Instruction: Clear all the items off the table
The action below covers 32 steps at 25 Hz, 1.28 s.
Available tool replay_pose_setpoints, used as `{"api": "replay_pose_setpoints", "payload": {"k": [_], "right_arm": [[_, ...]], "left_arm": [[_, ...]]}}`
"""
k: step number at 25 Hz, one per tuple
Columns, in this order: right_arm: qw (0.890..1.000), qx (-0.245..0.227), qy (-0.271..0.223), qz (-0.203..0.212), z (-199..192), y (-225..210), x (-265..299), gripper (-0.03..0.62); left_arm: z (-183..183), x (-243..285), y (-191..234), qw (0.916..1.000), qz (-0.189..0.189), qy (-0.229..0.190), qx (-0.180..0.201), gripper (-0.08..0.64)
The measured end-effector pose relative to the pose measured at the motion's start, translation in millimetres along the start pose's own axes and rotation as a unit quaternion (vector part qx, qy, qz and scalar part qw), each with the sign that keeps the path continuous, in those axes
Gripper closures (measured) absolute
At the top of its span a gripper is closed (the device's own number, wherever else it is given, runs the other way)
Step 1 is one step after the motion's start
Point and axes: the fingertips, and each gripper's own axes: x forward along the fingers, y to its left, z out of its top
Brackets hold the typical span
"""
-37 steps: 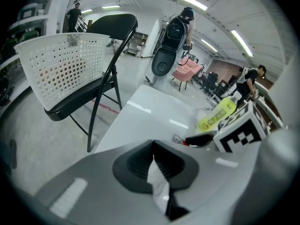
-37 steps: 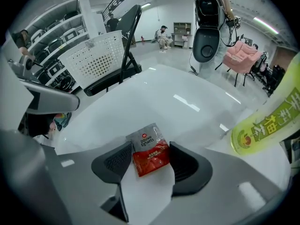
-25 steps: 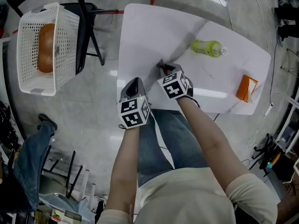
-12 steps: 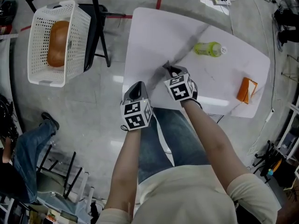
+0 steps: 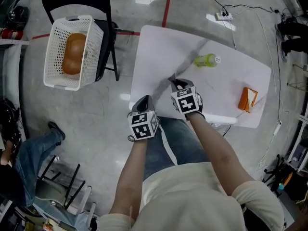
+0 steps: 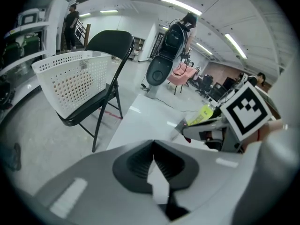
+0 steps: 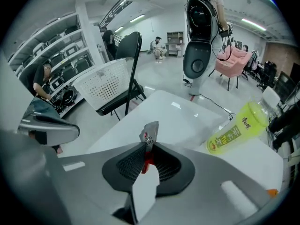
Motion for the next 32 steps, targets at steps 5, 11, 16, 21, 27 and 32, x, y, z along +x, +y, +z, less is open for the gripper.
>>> {"api": "replay_pose_setpoints", "payload": {"k": [5,11,16,21,27,32], "right_arm": [[1.0,0.015,-0.004,0.004,14,3,-33,0.543],[1.0,0.009,-0.015,0.001,32,2,-68,0.543],[1.0,-0.005,-0.024,0.007,47,8,-91,0.543],[0.998,-0.028,-0.041,0.023,67,20,-113,0.543],[0.994,-0.069,-0.069,0.041,100,29,-142,0.543],[0.992,-0.084,-0.086,0.048,115,30,-163,0.543]], "left_arm": [[13,-22,-10,0.9999,0.001,-0.006,-0.008,0.551],[32,-48,-23,0.9998,-0.002,-0.018,-0.011,0.551],[49,-65,-30,0.9995,-0.005,-0.027,-0.013,0.551],[69,-83,-40,0.9989,-0.011,-0.045,-0.009,0.551],[94,-105,-51,0.9976,-0.018,-0.065,-0.019,0.551],[111,-119,-56,0.9965,-0.02,-0.08,-0.018,0.551]]}}
